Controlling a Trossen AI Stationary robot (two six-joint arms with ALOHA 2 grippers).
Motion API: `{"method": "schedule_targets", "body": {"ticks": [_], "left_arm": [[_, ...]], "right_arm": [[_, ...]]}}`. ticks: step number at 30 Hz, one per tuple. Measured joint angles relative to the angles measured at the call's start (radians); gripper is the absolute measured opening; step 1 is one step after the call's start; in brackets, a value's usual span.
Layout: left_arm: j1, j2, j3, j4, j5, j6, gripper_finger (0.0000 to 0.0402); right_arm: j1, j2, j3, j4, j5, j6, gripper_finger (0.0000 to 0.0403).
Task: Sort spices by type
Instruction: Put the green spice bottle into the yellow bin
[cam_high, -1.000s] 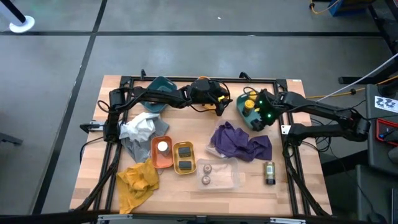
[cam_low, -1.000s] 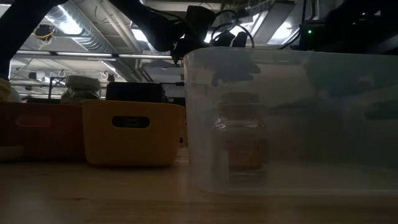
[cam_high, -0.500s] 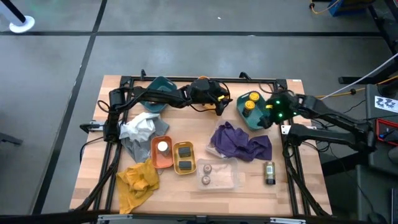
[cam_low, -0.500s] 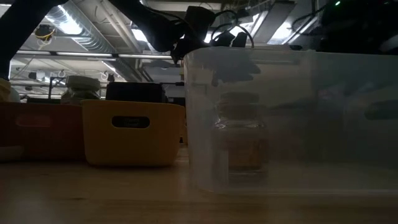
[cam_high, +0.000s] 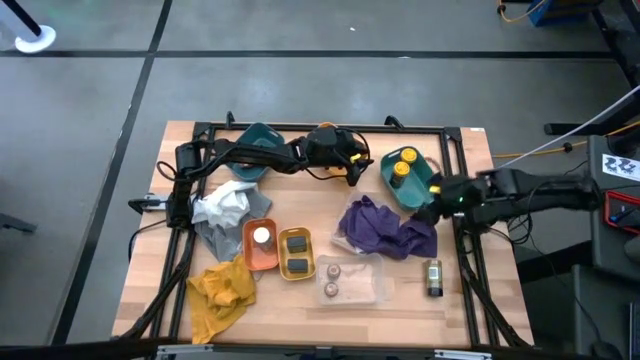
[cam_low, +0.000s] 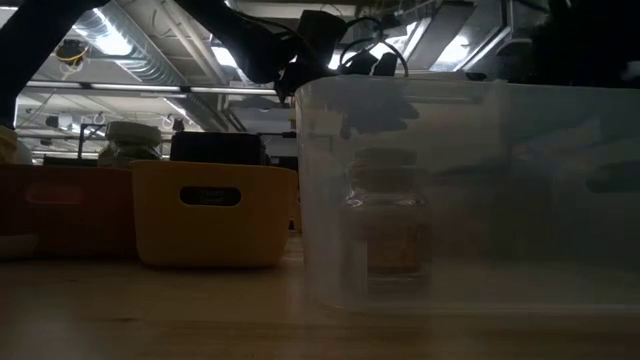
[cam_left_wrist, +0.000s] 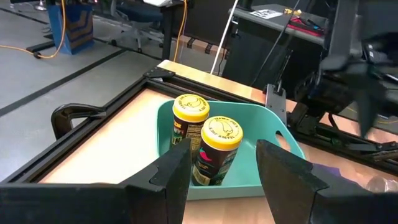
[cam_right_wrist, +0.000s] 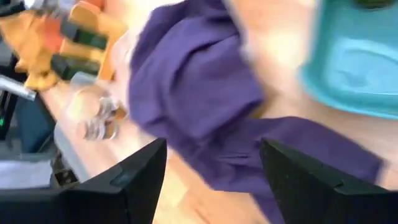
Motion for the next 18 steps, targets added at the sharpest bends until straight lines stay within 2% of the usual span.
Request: {"method": "schedule_targets", "body": {"ticks": [6,18], "left_arm": [[0.0,0.0,0.0,-0.025,0.0,0.0,0.0166],[-0.017,0.0,-0.001,-0.071,0.0,0.0,0.0166]], "right_arm": [[0.268,0.114,0.0,0.104,0.089,0.163,0.0259],[0.674,0.347,0.02,0.141,0.095,0.704,0.0259]]}}
